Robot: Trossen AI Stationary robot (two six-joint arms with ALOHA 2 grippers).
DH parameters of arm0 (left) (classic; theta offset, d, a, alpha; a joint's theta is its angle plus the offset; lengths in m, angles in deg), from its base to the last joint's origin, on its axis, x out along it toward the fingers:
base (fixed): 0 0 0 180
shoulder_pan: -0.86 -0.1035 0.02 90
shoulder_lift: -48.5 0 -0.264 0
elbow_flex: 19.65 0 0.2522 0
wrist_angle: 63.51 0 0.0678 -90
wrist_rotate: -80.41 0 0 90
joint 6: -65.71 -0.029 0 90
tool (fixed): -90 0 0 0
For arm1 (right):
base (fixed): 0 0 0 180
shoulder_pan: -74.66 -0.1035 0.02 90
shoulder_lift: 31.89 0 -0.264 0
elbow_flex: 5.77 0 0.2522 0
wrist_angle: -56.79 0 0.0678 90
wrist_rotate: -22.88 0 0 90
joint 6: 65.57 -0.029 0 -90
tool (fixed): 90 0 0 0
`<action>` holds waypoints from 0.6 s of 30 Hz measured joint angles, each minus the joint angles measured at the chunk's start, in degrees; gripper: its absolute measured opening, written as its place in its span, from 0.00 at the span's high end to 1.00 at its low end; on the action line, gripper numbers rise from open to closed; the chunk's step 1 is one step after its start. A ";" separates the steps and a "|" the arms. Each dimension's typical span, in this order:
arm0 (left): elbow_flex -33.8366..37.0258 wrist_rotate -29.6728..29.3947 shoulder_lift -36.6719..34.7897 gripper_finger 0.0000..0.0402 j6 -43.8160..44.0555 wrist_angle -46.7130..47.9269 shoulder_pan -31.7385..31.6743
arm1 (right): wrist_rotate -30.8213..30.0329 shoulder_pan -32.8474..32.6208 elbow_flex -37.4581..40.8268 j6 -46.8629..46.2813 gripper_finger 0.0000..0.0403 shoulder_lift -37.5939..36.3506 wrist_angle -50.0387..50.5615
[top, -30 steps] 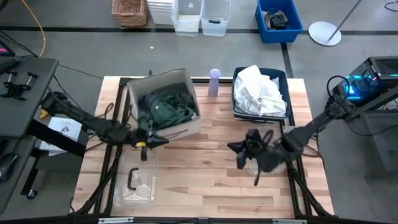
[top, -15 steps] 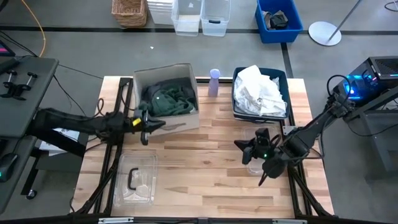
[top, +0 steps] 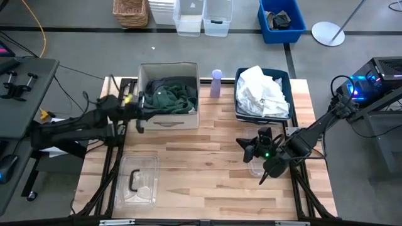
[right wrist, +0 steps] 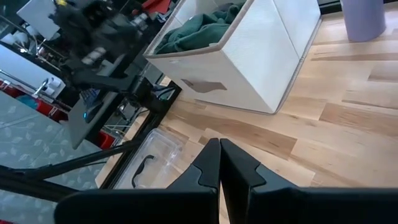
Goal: Sort clothes
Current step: Move the laundry organizer to the top left, then return to Home Position
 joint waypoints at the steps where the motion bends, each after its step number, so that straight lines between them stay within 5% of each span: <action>1: -0.94 1.56 -0.04 1.00 0.92 -0.53 0.19 | 0.02 0.00 0.00 0.00 1.00 0.00 -0.01; 7: -3.06 4.35 -2.73 1.00 9.30 -0.99 6.56 | 0.09 0.00 0.00 0.00 1.00 0.00 0.02; 13: 3.67 -9.80 -8.78 1.00 10.44 -5.55 20.21 | 0.22 0.06 0.00 -0.04 1.00 0.00 0.02; 18: 14.54 -17.02 -11.85 1.00 10.42 -19.48 29.95 | 0.26 1.28 0.00 -0.50 1.00 0.01 0.00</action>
